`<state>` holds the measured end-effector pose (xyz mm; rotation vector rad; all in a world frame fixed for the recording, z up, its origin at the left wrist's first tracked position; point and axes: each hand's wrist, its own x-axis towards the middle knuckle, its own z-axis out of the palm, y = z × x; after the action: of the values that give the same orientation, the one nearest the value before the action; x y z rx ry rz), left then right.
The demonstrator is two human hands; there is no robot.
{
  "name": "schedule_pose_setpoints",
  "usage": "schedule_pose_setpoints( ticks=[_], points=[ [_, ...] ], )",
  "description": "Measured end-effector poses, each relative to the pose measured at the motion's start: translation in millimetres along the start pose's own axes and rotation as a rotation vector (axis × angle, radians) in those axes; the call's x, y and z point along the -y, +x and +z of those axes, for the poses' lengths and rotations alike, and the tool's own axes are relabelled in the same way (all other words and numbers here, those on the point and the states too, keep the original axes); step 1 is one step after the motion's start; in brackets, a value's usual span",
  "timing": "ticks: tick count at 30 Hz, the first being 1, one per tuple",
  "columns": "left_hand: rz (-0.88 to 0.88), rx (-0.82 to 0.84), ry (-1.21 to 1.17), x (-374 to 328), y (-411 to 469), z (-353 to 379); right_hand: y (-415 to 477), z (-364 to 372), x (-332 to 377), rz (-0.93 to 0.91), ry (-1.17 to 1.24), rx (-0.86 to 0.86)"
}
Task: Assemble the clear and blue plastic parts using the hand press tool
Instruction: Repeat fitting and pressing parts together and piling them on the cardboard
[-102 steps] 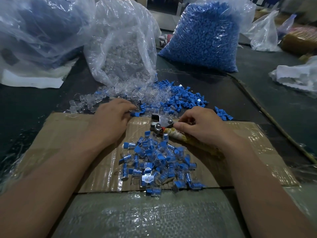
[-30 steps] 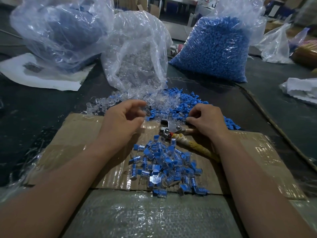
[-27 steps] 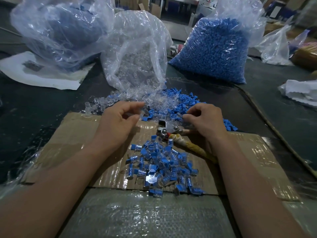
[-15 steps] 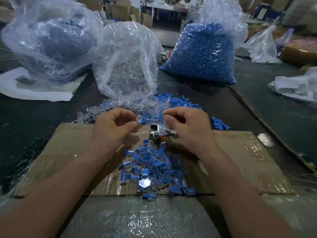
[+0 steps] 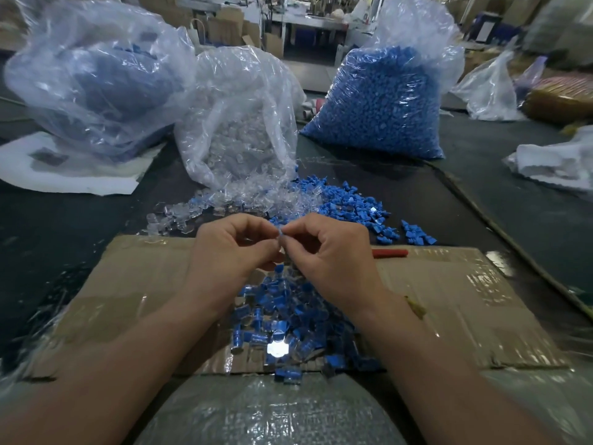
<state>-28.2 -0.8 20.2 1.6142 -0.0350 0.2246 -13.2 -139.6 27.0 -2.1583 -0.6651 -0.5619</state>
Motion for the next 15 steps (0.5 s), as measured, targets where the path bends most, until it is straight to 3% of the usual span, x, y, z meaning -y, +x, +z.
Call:
schedule_pose_setpoints(
  ticks=[15],
  points=[
    [-0.211, 0.106, -0.371, -3.6, 4.3, -5.2, 1.4, -3.2, -7.6, -0.041, 0.234, 0.038]
  ],
)
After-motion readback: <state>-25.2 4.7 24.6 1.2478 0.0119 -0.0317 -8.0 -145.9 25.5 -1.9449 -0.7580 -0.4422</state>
